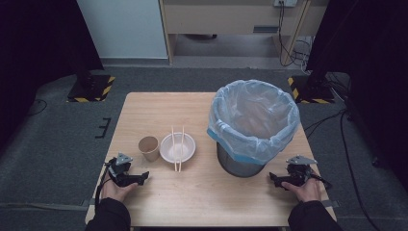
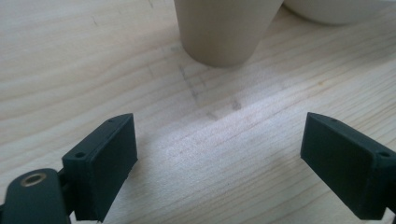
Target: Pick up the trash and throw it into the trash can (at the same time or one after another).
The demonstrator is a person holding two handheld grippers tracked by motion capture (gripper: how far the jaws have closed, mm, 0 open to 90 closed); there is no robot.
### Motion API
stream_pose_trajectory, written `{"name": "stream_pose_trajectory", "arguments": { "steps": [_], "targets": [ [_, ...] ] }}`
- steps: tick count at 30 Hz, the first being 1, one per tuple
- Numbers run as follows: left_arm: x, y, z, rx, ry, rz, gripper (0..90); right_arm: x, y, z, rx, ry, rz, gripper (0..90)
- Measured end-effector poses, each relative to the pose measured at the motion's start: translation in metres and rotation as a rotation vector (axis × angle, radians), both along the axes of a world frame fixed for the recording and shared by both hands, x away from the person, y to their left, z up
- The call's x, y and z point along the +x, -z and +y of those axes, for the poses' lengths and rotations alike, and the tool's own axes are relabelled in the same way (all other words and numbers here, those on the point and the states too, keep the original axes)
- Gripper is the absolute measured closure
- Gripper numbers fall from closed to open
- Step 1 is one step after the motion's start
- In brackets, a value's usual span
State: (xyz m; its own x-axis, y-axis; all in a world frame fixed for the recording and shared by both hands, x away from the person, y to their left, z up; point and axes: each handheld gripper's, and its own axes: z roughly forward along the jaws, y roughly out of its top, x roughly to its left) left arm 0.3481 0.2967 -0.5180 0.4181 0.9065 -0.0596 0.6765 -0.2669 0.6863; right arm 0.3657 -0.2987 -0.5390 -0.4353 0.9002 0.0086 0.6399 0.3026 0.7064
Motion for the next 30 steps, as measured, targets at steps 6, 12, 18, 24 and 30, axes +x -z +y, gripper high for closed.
{"name": "stream_pose_trajectory", "arguments": {
  "steps": [6,12,18,24,30],
  "targets": [
    [-0.002,-0.010,0.002,-0.005,-0.023,-0.008,9.4,0.000,0.000,0.000,-0.003,-0.008,-0.002,0.8],
    [-0.003,-0.020,0.002,-0.048,-0.023,-0.037,12.8,0.000,0.000,0.000,-0.003,-0.008,-0.002,0.8],
    [-0.007,-0.034,0.004,-0.080,-0.045,-0.110,13.4,0.000,0.000,0.000,-0.003,-0.017,-0.002,0.8],
    [-0.010,-0.050,0.007,-0.144,-0.060,-0.181,14.0,-0.001,0.000,0.001,0.000,-0.017,0.001,0.8],
    [-0.010,-0.064,0.009,-0.168,-0.076,-0.245,14.3,-0.001,0.000,0.001,0.000,-0.017,0.001,0.8]
  ]
}}
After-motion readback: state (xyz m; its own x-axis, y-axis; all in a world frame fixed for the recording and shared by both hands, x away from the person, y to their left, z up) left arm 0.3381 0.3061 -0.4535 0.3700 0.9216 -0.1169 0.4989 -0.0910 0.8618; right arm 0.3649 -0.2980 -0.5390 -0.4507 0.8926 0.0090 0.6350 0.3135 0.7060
